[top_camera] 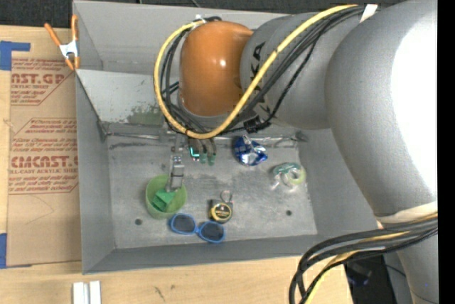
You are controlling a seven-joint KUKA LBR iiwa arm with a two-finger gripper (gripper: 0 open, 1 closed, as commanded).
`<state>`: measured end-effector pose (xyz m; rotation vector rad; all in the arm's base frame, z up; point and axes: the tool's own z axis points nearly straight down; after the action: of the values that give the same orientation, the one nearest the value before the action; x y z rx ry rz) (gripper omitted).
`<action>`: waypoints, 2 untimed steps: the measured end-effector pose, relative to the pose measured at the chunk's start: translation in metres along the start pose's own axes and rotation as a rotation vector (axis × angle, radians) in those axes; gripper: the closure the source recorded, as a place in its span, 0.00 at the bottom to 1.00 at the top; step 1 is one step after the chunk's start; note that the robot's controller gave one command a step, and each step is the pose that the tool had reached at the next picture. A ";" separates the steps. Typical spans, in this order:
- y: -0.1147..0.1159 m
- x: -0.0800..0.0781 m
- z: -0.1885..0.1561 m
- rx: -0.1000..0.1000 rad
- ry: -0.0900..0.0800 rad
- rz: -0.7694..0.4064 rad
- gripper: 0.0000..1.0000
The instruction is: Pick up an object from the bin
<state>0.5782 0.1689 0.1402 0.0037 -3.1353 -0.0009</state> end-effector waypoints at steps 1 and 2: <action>-0.014 0.022 0.043 -0.010 -0.022 0.046 0.00; -0.016 0.025 0.048 -0.013 -0.028 0.066 0.00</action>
Offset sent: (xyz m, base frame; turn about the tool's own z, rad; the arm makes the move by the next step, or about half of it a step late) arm -0.0365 -0.0248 -0.0702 0.0562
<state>0.5527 0.1532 0.0925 -0.1001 -3.1613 -0.0217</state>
